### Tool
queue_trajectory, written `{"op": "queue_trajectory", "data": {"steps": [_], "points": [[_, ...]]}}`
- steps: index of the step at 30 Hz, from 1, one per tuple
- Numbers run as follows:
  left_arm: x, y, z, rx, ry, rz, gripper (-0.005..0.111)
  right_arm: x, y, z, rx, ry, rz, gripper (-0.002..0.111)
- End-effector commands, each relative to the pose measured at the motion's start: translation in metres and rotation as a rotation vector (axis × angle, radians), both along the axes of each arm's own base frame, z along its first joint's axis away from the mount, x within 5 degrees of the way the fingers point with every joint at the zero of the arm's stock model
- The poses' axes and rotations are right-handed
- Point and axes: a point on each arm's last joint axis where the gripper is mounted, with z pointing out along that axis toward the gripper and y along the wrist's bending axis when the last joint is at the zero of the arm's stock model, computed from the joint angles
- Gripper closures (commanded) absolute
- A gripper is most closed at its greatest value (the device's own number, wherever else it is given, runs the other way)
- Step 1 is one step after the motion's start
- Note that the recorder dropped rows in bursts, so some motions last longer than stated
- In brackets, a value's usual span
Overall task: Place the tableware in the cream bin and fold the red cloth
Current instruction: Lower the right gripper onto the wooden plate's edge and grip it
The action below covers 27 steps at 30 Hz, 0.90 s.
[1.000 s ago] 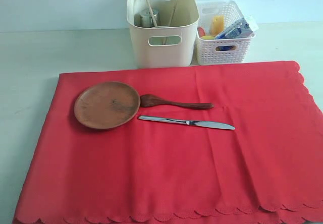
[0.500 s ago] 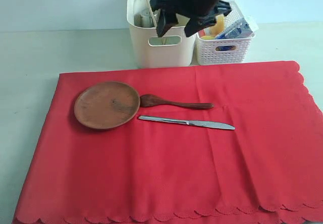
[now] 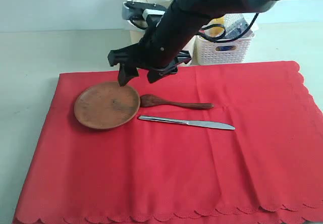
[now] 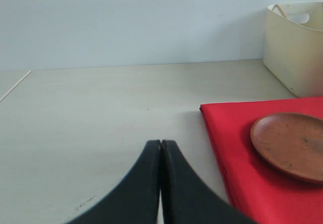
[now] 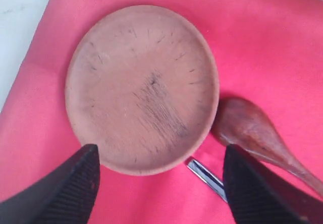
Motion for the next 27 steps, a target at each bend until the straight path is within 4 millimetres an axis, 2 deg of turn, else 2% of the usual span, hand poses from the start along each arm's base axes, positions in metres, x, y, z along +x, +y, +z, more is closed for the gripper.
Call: {"op": "queue_trajectory", "data": {"steps": [1, 5, 12, 23, 27], "points": [[0.000, 0.000, 0.001, -0.009, -0.008, 0.001, 0.104, 0.002, 0.004, -0.022, 0.016, 0.043, -0.078, 0.042], [0.000, 0.000, 0.001, -0.009, -0.008, 0.001, 0.104, 0.002, 0.007, -0.043, 0.011, 0.112, -0.118, 0.042], [0.000, 0.000, 0.001, -0.009, -0.008, 0.001, 0.104, 0.003, 0.012, -0.066, 0.051, 0.192, -0.180, 0.042], [0.000, 0.000, 0.001, -0.009, -0.008, 0.001, 0.104, 0.004, 0.014, -0.066, 0.077, 0.195, -0.199, 0.042], [0.000, 0.000, 0.001, -0.009, -0.008, 0.001, 0.104, 0.007, 0.015, -0.074, 0.083, 0.195, -0.222, 0.042]]}}
